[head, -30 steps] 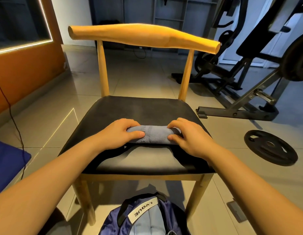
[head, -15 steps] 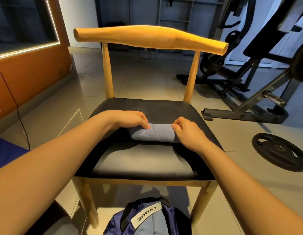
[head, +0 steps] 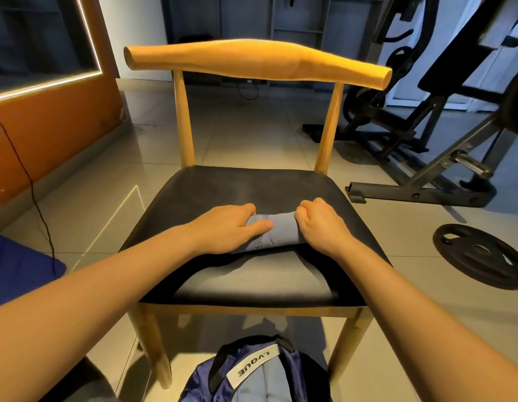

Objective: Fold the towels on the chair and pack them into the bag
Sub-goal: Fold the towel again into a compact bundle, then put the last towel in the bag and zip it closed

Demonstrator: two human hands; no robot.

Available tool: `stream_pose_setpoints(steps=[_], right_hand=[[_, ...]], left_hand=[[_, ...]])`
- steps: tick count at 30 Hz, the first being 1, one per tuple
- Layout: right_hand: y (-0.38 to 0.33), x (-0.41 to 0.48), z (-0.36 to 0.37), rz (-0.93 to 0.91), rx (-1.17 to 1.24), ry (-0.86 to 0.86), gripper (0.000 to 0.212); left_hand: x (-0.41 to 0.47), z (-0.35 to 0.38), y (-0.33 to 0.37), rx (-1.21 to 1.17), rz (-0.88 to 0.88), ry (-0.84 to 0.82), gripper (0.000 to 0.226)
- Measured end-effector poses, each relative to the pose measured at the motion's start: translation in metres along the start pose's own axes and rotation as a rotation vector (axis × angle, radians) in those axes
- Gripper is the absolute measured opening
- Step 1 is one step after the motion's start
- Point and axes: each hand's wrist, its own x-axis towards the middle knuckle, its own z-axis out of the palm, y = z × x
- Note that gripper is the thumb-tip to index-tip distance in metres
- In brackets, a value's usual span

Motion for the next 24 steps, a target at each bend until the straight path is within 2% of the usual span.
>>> stream_pose_setpoints(steps=[3, 5, 8, 11, 13, 15, 16, 20, 24], right_hand=[[-0.002, -0.012, -0.003, -0.032, 0.043, 0.025, 0.03], [-0.002, -0.021, -0.01, -0.041, 0.126, -0.019, 0.027], [-0.003, -0.031, -0.026, -0.004, 0.439, -0.086, 0.023], [-0.007, -0.046, -0.049, 0.097, 0.897, -0.149, 0.049], [-0.006, -0.062, -0.064, 0.108, 1.002, -0.345, 0.061], [-0.01, -0.079, -0.075, 0.046, 0.883, -0.511, 0.06], [-0.013, -0.088, -0.078, 0.0, 0.786, -0.537, 0.059], [-0.024, -0.121, -0.082, -0.109, 0.527, -0.403, 0.036], [-0.018, -0.152, -0.083, -0.129, 0.443, -0.364, 0.019]], left_hand=[[-0.009, -0.002, 0.003, 0.119, 0.084, 0.062, 0.053], [-0.016, -0.005, 0.005, 0.149, 0.129, 0.099, 0.049], [-0.029, -0.012, 0.006, 0.152, 0.235, 0.175, 0.045], [-0.044, -0.022, 0.009, 0.107, 0.383, 0.274, 0.044], [-0.055, -0.025, 0.016, 0.07, 0.453, 0.298, 0.045], [-0.064, -0.025, 0.023, 0.063, 0.472, 0.277, 0.049], [-0.068, -0.024, 0.025, 0.058, 0.466, 0.26, 0.05], [-0.085, -0.021, 0.036, -0.044, 0.383, 0.108, 0.05], [-0.101, -0.021, 0.059, -0.265, 0.251, -0.242, 0.037]])
